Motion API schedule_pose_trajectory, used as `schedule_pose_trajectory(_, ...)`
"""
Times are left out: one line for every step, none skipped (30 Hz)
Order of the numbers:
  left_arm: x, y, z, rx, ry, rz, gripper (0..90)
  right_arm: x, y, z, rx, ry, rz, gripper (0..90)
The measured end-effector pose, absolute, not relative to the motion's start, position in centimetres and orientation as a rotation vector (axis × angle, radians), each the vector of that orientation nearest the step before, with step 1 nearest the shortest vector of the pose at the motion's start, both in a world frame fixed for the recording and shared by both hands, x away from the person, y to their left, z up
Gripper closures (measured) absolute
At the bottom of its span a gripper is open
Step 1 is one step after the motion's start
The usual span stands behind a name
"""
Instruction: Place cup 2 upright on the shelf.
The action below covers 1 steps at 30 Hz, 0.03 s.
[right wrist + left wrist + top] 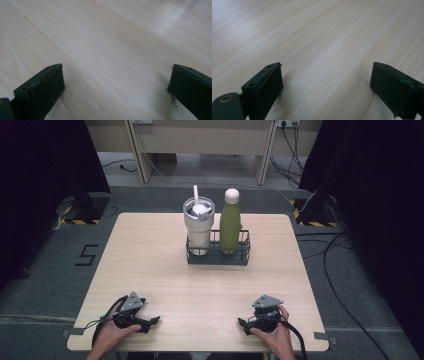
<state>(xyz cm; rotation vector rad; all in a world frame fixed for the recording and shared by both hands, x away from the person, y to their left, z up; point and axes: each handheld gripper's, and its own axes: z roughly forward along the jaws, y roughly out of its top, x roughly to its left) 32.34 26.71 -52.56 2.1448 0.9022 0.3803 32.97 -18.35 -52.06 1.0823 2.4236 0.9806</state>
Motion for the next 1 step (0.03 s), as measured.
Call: schedule_pose_trajectory(32.34, 26.71, -52.56, 2.145, 0.902, 0.381, 10.2, 32.97, -18.35, -52.06, 1.082, 2.423, 0.980, 0.6)
